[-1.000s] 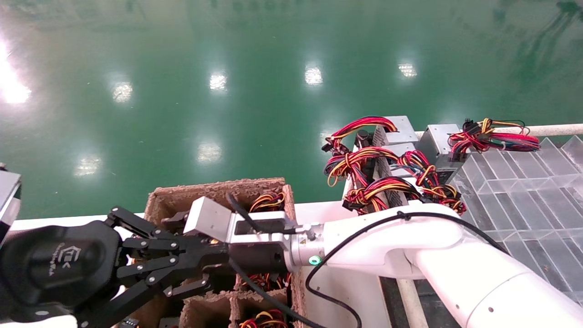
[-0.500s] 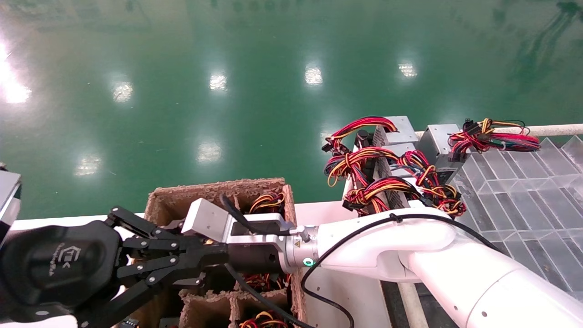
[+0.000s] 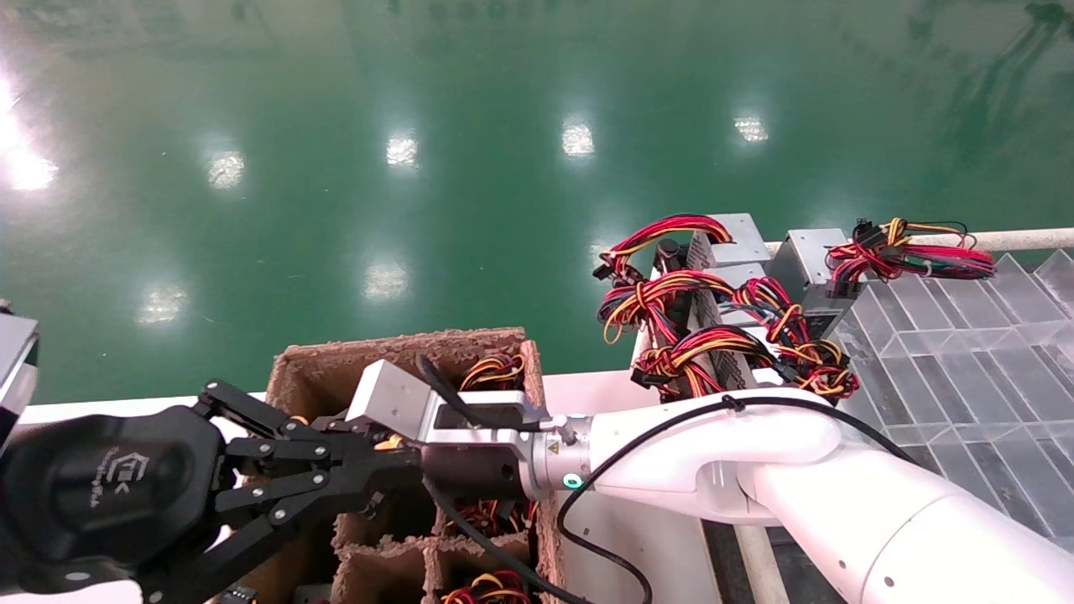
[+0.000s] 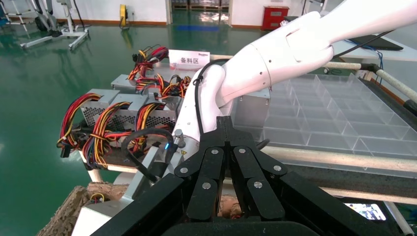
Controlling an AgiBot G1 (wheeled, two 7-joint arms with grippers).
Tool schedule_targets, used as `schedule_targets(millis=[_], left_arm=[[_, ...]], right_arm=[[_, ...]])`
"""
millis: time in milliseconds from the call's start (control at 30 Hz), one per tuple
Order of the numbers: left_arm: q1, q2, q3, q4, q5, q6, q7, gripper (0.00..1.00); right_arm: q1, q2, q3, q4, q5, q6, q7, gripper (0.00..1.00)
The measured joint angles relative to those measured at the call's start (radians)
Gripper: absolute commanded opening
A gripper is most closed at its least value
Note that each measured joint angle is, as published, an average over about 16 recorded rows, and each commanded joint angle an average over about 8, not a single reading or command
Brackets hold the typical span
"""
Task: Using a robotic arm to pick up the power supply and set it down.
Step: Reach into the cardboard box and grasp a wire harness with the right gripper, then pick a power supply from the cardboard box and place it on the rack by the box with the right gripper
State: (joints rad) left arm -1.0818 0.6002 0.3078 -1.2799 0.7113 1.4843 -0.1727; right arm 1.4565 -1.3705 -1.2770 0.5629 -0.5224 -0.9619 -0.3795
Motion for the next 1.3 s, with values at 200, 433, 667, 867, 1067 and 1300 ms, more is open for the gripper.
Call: schedule_targets(millis=[200, 433, 667, 867, 1067, 1300], left_arm=[[0.000, 0.000, 0.000, 0.000, 0.000, 0.000, 0.000, 0.00], [0.000, 0.000, 0.001, 0.000, 0.000, 0.000, 0.000, 0.00], [0.000, 0.000, 0.001, 0.000, -0.001, 0.000, 0.000, 0.00], [0.000, 0.000, 0.001, 0.000, -0.001, 0.000, 0.001, 0.00], [0.000, -0.001, 0.001, 0.000, -0.001, -0.001, 0.001, 0.00], [0.000, -0.001, 0.002, 0.000, -0.001, -0.001, 0.001, 0.00]], right_arm=[[-0.001, 0.001, -0.012, -0.022, 0.061, -0.011, -0.013, 0.00], [-0.003, 0.002, -0.030, -0.047, 0.116, -0.038, -0.019, 0.00], [0.001, 0.002, -0.060, -0.059, 0.145, -0.058, -0.019, 0.69], [0.008, 0.002, -0.087, -0.059, 0.159, -0.058, -0.020, 1.00], [0.015, 0.001, -0.108, -0.054, 0.176, -0.049, -0.020, 1.00], [0.019, 0.001, -0.123, -0.049, 0.208, -0.036, -0.017, 0.78]])
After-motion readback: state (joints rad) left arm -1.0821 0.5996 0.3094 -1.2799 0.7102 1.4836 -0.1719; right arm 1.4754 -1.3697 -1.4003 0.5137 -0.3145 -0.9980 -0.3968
